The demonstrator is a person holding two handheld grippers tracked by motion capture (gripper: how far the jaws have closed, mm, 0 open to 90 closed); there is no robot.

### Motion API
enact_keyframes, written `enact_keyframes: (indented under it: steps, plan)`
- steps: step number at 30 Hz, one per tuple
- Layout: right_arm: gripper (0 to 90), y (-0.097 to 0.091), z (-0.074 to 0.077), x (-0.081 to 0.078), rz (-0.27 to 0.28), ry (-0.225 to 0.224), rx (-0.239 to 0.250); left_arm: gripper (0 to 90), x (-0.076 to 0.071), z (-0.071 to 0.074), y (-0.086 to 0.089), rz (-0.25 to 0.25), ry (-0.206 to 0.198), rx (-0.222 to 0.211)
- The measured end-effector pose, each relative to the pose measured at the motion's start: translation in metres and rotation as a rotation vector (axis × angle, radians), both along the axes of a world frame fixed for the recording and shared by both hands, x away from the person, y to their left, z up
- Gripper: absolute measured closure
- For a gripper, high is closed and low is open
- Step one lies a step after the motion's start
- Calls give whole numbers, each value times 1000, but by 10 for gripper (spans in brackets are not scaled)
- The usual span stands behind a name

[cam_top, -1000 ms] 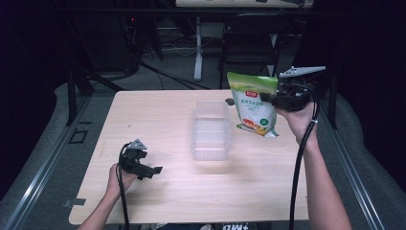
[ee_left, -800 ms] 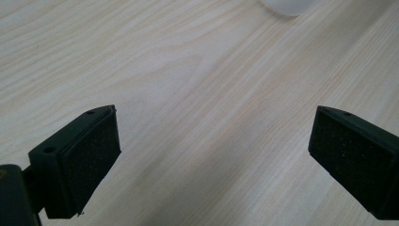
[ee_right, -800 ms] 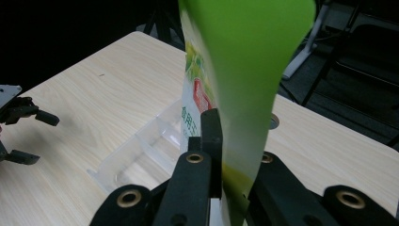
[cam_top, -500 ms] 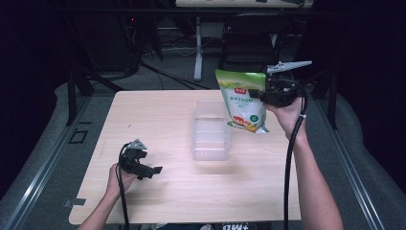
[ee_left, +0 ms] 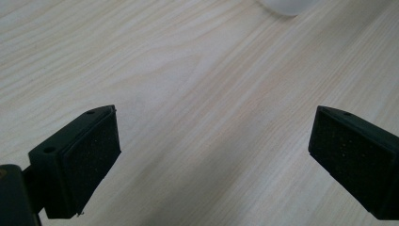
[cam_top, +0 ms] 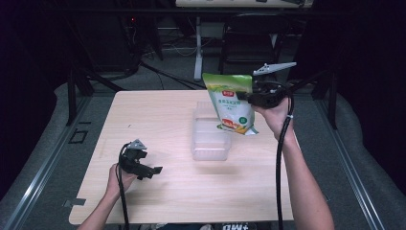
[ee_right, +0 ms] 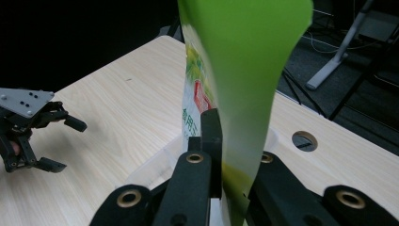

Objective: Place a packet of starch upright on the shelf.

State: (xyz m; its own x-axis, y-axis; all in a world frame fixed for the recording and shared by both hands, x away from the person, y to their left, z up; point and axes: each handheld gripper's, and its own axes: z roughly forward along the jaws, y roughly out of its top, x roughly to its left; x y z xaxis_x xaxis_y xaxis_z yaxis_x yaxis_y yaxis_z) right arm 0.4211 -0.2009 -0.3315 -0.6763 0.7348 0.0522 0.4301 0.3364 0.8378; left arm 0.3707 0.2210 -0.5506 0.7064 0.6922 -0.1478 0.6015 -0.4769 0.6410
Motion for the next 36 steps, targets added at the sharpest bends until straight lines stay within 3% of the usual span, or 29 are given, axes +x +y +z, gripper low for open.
enact_keyframes:
  steps: [18,36]
  plan:
    - [900,29,-16,8,42,23,45,25,0,-1,0,-5,10,3]
    - [900,51,-36,14,85,61,47,25,0,-1,1,-1,3,0]
